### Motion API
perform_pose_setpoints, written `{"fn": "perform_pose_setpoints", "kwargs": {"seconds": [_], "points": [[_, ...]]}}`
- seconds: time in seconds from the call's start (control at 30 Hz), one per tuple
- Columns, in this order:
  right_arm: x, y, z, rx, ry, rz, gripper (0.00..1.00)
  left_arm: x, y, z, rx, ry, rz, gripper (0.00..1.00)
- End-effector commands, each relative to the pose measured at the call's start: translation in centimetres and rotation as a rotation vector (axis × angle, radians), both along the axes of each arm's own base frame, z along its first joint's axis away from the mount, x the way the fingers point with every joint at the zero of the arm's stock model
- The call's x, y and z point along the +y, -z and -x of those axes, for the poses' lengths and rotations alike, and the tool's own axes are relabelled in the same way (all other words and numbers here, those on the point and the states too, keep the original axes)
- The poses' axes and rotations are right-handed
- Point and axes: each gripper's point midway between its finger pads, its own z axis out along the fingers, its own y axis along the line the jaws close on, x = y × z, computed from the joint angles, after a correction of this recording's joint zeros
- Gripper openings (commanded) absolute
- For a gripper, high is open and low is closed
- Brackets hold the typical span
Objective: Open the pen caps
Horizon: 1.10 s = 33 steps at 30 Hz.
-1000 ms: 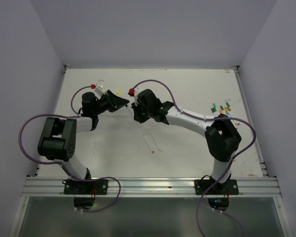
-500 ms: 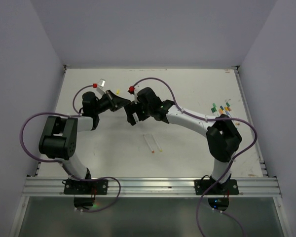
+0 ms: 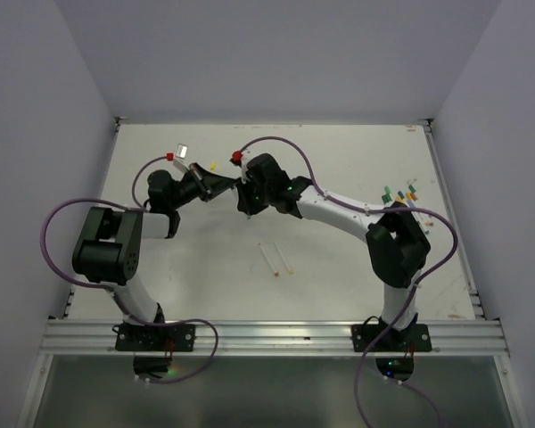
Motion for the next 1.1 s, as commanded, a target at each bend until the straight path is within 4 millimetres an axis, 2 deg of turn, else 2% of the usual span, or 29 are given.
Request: {"fn": "perform_pose_setpoints", "kwargs": {"seconds": [0.0,0.03,0.07,0.1,0.13,0.17,0.2,0.23,0.27,0.3,0.33,0.37,0.4,0.47,0.53,0.67,0.7,0.73,0.77,0.8,0.83,0.87,0.93,0.97,1.0,1.07], "points": [[-0.4,-0.1,0.3,-0.003,0.036,-0.02,0.0,0.3,-1.3,-1.0,-0.038,-0.065,0.025,0.0],[-0.7,-0.4,0.7,0.004,0.049,-0.03,0.0,0.7,-2.1,-2.1,-0.061,-0.093,0.02,0.0],[-1.1,-0.4,1.1,0.005,0.057,-0.033,0.0,1.2,-1.7,-3.2,-0.035,-0.138,0.008,0.0],[-1.7,0.7,1.8,0.015,0.062,-0.023,0.0,1.6,-2.0,-4.1,-0.044,-0.162,0.004,0.0],[-1.8,1.0,2.6,0.027,0.061,-0.013,0.0,2.0,-3.5,-5.5,-0.088,-0.19,0.001,0.0],[-2.0,0.9,3.2,0.039,0.055,-0.013,0.0,2.5,-3.0,-6.7,-0.063,-0.224,-0.018,0.0],[-2.9,2.2,4.4,0.075,0.052,0.019,0.0,2.9,-3.3,-7.6,-0.07,-0.244,-0.028,0.0],[-3.1,2.4,5.2,0.077,0.053,0.026,0.0,3.5,-4.6,-9.0,-0.1,-0.26,-0.021,0.0],[-3.2,1.8,6.0,0.078,0.045,0.003,0.0,3.9,-4.3,-9.7,-0.092,-0.261,-0.005,0.0],[-3.7,2.7,7.4,0.093,0.034,0.022,0.0,4.5,-4.7,-10.3,-0.085,-0.271,0.033,0.0],[-4.2,2.8,7.7,0.085,0.054,0.032,0.0,5.7,-5.5,-11.3,-0.102,-0.294,0.035,0.0],[-4.7,2.0,8.1,0.078,0.062,0.012,0.0,6.0,-5.1,-11.9,-0.093,-0.305,0.02,0.0],[-5.6,3.0,8.9,0.094,0.065,0.026,0.0,6.4,-5.2,-12.3,-0.092,-0.314,0.003,0.0],[-6.2,2.8,9.5,0.097,0.074,0.013,0.0,8.1,-5.8,-13.0,-0.115,-0.352,-0.022,0.0],[-6.9,2.6,9.7,0.089,0.085,0.019,0.0,8.7,-6.0,-13.0,-0.116,-0.36,-0.01,0.0],[-7.4,2.7,10.1,0.087,0.103,0.013,0.0,9.3,-6.1,-12.9,-0.115,-0.382,0.01,0.0],[-8.4,3.0,9.8,0.068,0.145,0.032,0.0,9.1,-5.8,-13.0,-0.104,-0.373,-0.007,0.0],[-8.8,2.1,9.4,0.046,0.169,0.018,0.0,9.3,-7.2,-14.0,-0.184,-0.361,-0.086,0.0],[-10.0,2.6,9.5,0.056,0.187,0.073,0.0,9.7,-3.8,-14.4,-0.035,-0.367,-0.174,0.0],[-10.7,2.1,8.9,0.052,0.214,0.095,0.0,10.1,-3.0,-14.7,-0.01,-0.379,-0.251,0.0],[-11.7,2.4,8.3,0.063,0.241,0.119,0.0,10.1,-3.5,-15.5,-0.069,-0.37,-0.369,0.0],[-12.6,2.7,8.3,0.074,0.242,0.148,0.0,10.7,-0.2,-14.9,0.067,-0.378,-0.449,0.0],[-14.6,3.4,7.7,0.065,0.284,0.193,0.0,11.0,1.6,-14.2,0.131,-0.371,-0.515,0.0],[-15.0,3.3,7.6,0.05,0.278,0.203,0.0,11.8,3.2,-14.2,0.181,-0.397,-0.555,0.0],[-16.0,3.8,7.4,0.061,0.297,0.212,0.0,12.2,3.6,-14.4,0.202,-0.401,-0.597,0.0],[-16.2,4.4,7.6,0.091,0.282,0.202,0.0,13.1,6.7,-13.9,0.309,-0.404,-0.676,0.0]]}}
